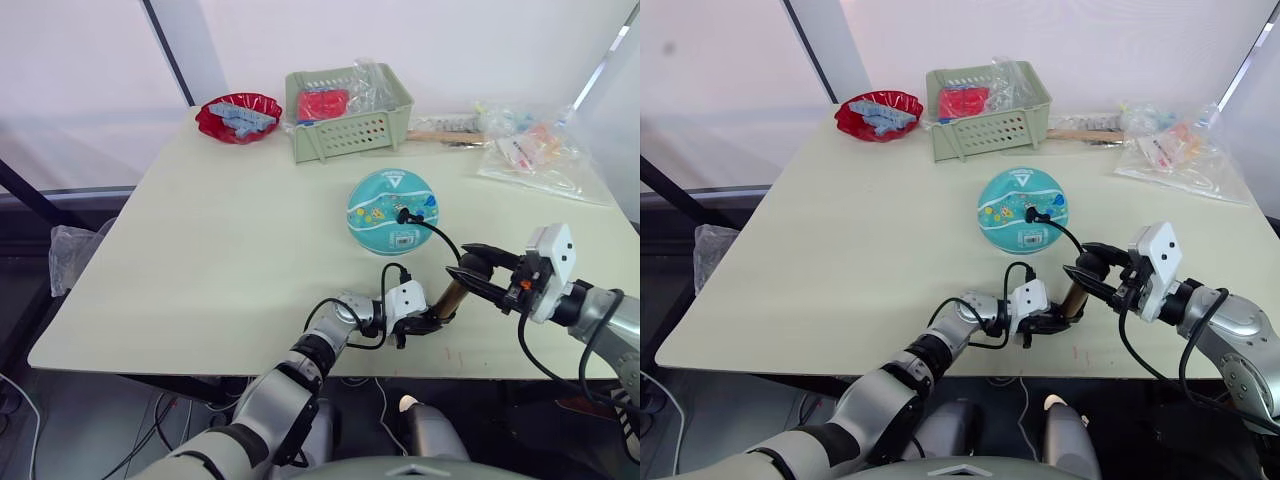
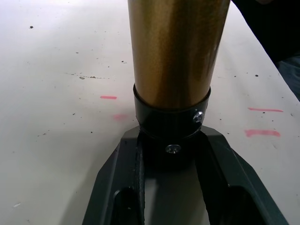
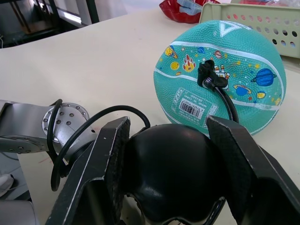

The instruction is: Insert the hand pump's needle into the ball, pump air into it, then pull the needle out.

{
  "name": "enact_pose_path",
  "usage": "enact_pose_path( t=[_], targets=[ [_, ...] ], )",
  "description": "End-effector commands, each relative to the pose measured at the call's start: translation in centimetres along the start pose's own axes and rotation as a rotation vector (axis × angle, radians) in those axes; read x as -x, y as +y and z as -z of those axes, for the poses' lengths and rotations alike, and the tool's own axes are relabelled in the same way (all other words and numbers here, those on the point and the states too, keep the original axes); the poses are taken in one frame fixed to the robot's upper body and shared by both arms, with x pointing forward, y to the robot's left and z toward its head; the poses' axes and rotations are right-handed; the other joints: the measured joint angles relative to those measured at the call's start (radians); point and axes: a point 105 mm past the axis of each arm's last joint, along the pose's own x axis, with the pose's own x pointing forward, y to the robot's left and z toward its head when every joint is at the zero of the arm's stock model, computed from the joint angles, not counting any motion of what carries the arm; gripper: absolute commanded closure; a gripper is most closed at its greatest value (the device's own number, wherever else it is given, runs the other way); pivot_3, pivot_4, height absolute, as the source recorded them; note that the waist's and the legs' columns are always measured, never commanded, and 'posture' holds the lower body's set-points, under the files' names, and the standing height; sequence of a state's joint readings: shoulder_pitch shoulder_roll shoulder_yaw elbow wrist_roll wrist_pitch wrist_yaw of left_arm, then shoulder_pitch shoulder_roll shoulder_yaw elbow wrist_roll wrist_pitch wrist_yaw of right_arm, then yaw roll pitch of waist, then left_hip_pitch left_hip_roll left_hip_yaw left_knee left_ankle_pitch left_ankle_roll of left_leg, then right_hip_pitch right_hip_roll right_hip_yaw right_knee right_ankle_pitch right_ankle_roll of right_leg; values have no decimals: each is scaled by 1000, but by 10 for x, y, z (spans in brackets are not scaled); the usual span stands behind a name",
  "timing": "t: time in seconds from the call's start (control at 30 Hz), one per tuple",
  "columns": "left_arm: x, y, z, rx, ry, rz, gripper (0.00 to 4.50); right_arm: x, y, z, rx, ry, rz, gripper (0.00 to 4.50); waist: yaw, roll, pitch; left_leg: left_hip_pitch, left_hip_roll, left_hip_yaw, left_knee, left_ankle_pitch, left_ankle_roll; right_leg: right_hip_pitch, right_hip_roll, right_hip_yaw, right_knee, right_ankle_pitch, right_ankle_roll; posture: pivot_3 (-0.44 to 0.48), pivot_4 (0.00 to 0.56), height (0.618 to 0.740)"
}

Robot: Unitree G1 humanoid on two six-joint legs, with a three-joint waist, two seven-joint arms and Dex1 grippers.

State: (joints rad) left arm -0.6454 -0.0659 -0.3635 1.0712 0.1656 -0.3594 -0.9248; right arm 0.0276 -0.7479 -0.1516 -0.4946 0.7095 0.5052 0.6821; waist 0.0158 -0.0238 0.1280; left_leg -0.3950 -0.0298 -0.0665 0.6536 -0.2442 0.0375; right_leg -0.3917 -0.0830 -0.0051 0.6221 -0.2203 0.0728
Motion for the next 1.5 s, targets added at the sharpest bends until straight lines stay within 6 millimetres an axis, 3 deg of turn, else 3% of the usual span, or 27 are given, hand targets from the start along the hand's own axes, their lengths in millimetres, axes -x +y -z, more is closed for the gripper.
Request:
enact_pose_path(
  t=[0.03, 0.17, 0.37, 0.63, 0.8, 1.03, 1.5],
  targets=[
    [4, -19, 36, 95, 119, 49, 3396, 17, -12, -23, -26, -44, 0, 2408, 1, 1, 2, -1, 0, 0, 0, 0, 0, 0, 0, 0, 0, 0, 0, 0, 150, 737],
    [4, -19, 36, 96, 120, 51, 3396, 27, -15, -50, -6, -79, -18, 2408, 5, 7, 7, -3, -1, 0, 0, 0, 0, -2, -1, 0, 0, 2, 3, 0, 150, 737],
    [4, -20, 37, 97, 121, 56, 3396, 50, -21, -109, 36, -187, -37, 2408, 13, 9, 17, -5, -2, 0, 0, 0, 0, -3, -2, 0, 0, 2, 2, 0, 150, 737],
    [4, -21, 37, 97, 121, 60, 3396, 66, -23, -154, 71, -267, -41, 2408, 21, 9, 19, -5, -2, 1, 0, 0, 0, -3, -2, 0, 0, 2, 2, 0, 150, 737],
    [4, -21, 38, 97, 122, 59, 3396, 69, -25, -166, 85, -317, -36, 2408, 22, 9, 21, -5, -2, 1, 0, 0, 0, -4, -2, 0, 0, 2, 1, 0, 150, 737],
    [4, -22, 38, 98, 122, 64, 3396, 53, -19, -140, 79, -261, -63, 2408, 22, 10, 21, -6, -2, 1, 0, 0, 0, -4, -2, 0, 0, 3, 1, 0, 150, 737],
    [4, -23, 38, 91, 124, 68, 3396, 20, -11, -8, -75, 33, -54, 2408, 2, -2, 5, 0, 1, 0, 0, 0, 0, 0, 1, 0, 0, 1, 1, 0, 150, 737]
  ],
)
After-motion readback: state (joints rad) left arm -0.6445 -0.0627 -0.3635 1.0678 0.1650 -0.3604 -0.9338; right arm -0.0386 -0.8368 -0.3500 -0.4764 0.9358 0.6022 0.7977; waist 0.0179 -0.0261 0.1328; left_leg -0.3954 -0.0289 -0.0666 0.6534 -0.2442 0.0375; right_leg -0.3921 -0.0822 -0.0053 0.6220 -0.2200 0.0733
